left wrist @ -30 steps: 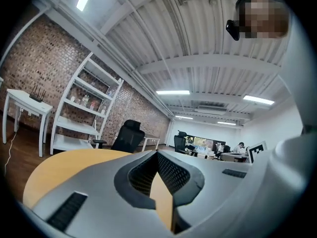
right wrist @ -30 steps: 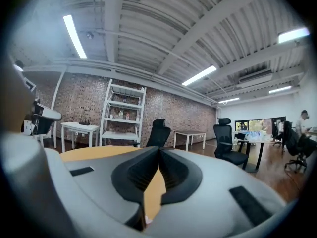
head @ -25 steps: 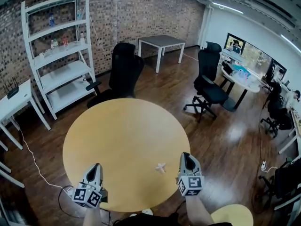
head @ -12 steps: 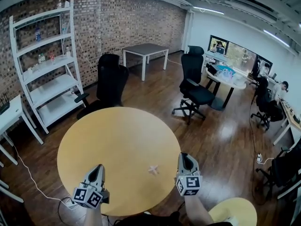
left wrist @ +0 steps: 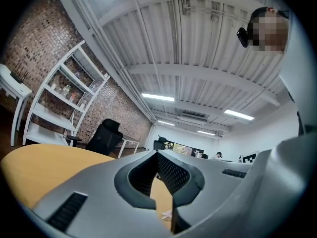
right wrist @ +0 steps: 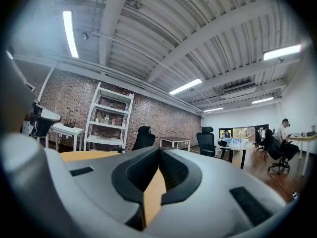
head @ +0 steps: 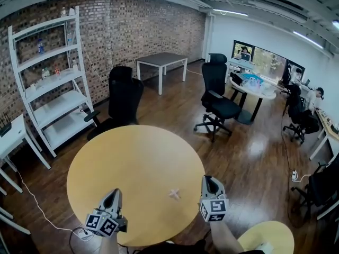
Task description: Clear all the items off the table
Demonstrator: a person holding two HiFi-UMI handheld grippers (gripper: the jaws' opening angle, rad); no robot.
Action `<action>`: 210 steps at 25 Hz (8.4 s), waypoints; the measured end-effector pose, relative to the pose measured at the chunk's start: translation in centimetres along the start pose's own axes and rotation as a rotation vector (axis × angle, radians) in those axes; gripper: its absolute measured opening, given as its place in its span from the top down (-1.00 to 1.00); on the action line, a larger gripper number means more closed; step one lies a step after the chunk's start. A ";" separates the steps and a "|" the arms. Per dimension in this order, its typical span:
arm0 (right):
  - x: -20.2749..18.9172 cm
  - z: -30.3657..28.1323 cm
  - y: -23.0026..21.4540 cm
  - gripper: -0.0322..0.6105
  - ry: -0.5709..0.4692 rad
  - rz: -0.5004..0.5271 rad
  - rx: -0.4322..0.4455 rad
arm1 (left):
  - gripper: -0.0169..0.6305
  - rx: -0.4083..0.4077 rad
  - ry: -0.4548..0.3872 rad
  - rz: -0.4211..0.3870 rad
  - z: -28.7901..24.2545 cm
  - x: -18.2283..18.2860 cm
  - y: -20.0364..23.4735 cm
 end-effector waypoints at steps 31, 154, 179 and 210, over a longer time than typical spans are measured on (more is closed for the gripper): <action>-2.7 32.9 -14.2 0.89 0.184 -0.030 -0.806 | 0.98 -0.592 0.308 0.130 -9.0 -12.2 -18.9; 1.5 -2.8 13.1 -0.53 0.215 -0.182 0.319 | 0.98 0.137 -0.055 -0.079 6.3 2.5 3.8; -9.3 -11.6 34.0 -0.53 0.551 -0.056 0.724 | 0.98 0.643 0.001 -0.070 21.6 1.7 14.1; -21.3 -8.2 36.3 -0.75 0.777 0.047 0.677 | 0.98 0.590 0.165 0.079 23.1 -3.9 14.3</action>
Point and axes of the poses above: the fingertips, and each gripper's own axes: z backward along the fingers, y to its left, x out of its top, the point moved 3 cm from there along z, backward along the fingers, and after that the axes turned 3 degrees about z, right-handed, at the moved point
